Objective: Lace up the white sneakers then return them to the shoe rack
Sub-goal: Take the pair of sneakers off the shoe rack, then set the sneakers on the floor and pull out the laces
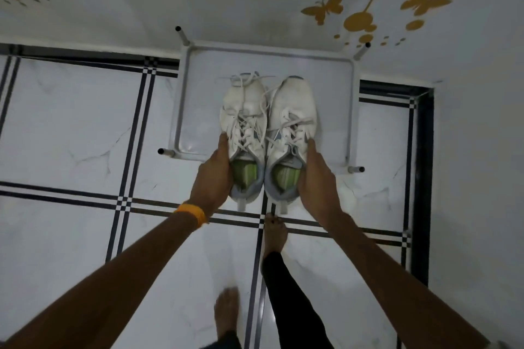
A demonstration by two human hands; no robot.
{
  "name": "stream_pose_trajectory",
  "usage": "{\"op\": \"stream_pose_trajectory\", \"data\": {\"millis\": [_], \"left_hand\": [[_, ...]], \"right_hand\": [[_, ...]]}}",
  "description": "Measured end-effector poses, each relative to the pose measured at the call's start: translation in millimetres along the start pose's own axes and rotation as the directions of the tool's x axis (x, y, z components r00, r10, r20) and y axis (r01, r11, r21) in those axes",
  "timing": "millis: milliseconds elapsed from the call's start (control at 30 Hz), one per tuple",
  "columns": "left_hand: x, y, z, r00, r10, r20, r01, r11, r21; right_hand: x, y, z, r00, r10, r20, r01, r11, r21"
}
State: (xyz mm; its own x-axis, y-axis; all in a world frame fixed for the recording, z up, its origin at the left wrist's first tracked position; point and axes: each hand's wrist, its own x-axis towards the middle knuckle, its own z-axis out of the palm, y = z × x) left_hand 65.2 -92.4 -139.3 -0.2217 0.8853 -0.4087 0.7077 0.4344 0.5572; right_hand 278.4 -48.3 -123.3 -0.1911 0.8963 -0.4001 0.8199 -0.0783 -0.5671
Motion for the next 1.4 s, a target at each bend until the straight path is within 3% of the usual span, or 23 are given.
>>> {"op": "stream_pose_trajectory", "data": {"millis": [267,433,800,1000,1100,1167,1233,1300,1367,1400], "left_hand": [[-149,-49,55,0.994,0.112,0.014,-0.112,0.993,0.025],[-189,-130,138,0.996,0.067,0.061,-0.067,0.998,0.004],[-123,-266,327,0.996,0.079,0.039,-0.081,0.995,0.051],[-88,-295,383,0.986,0.165,-0.034,-0.164,0.986,0.042],[-87,-302,392,0.964,0.24,-0.117,-0.24,0.971,0.016],[-86,-303,392,0.96,0.252,-0.119,-0.25,0.968,0.03],[-89,-303,390,0.961,0.242,-0.133,-0.237,0.97,0.051],[-94,-300,379,0.929,0.297,-0.22,-0.285,0.955,0.082],[-94,-297,365,0.849,0.453,-0.271,-0.432,0.891,0.137],[-91,-297,358,0.807,0.537,-0.244,-0.504,0.843,0.187]], "right_hand": [[-160,57,61,0.999,0.031,-0.008,-0.031,0.999,0.01],[-207,116,146,1.0,0.031,0.002,-0.031,0.999,0.036],[-127,274,320,0.998,-0.009,0.069,0.014,0.997,-0.076],[-92,325,360,0.99,-0.141,-0.028,0.139,0.988,-0.07],[-88,341,363,0.979,-0.202,-0.009,0.199,0.972,-0.122],[-92,339,361,0.98,-0.188,0.06,0.197,0.953,-0.231],[-97,328,352,0.985,-0.149,0.084,0.171,0.859,-0.482],[-102,305,334,0.964,-0.26,-0.064,0.177,0.799,-0.575],[-104,277,328,0.883,-0.434,-0.18,0.324,0.839,-0.437],[-102,264,332,0.869,-0.467,-0.163,0.408,0.863,-0.297]]}}
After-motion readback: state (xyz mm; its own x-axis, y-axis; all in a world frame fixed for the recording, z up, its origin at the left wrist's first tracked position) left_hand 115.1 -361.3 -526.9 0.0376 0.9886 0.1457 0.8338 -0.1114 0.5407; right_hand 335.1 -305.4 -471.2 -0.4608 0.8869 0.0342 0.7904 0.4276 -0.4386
